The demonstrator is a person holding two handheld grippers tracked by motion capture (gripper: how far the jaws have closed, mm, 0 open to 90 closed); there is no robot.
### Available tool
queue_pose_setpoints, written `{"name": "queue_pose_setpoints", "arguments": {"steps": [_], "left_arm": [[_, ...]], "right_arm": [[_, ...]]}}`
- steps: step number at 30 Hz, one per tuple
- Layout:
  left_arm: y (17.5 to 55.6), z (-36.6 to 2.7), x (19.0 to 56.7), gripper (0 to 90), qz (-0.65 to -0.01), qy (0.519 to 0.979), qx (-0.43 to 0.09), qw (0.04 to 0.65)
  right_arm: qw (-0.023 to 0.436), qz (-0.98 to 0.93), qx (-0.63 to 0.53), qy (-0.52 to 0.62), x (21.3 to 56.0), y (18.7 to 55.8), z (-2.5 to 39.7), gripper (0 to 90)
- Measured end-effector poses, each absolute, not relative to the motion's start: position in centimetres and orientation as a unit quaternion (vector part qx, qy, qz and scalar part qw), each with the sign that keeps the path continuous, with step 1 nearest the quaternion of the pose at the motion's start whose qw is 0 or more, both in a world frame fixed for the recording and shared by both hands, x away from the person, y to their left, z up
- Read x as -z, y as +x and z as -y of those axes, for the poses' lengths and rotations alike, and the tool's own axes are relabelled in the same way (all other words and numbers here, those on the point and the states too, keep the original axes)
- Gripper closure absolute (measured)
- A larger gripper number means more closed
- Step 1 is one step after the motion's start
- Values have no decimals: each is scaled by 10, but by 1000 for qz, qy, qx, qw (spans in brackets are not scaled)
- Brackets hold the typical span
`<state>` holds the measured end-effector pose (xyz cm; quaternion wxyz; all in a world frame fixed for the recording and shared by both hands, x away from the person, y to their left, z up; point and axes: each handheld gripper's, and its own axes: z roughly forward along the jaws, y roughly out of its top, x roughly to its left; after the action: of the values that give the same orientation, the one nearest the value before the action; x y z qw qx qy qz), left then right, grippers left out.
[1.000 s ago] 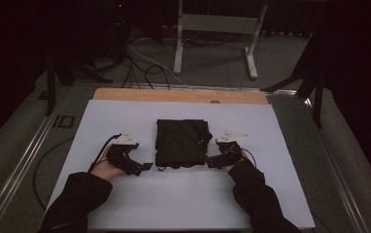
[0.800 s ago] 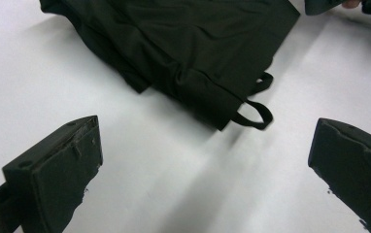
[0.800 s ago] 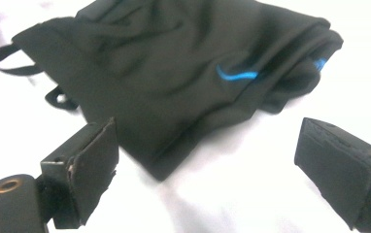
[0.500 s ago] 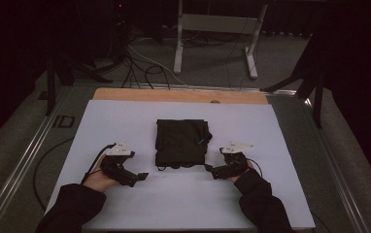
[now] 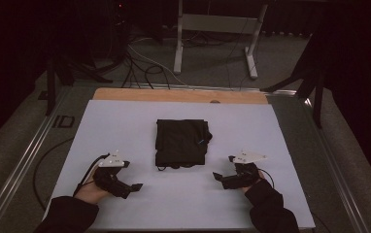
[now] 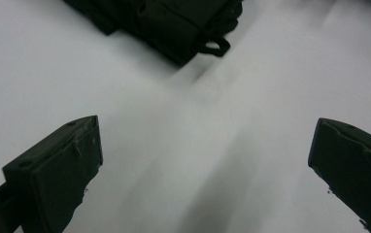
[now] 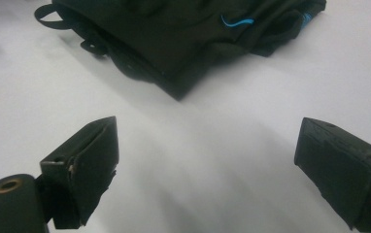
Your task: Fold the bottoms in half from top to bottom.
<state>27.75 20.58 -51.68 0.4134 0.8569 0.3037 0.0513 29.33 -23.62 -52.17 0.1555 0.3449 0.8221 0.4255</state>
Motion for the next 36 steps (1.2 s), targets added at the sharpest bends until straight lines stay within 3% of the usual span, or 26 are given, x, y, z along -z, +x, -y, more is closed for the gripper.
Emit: {"name": "queue_pose_setpoints", "arguments": {"steps": [36], "left_arm": [[227, -256, 528, 4, -338, 847, -65, 404]], "right_arm": [[189, -810, -412, 372, 522, 232, 299, 88]]}}
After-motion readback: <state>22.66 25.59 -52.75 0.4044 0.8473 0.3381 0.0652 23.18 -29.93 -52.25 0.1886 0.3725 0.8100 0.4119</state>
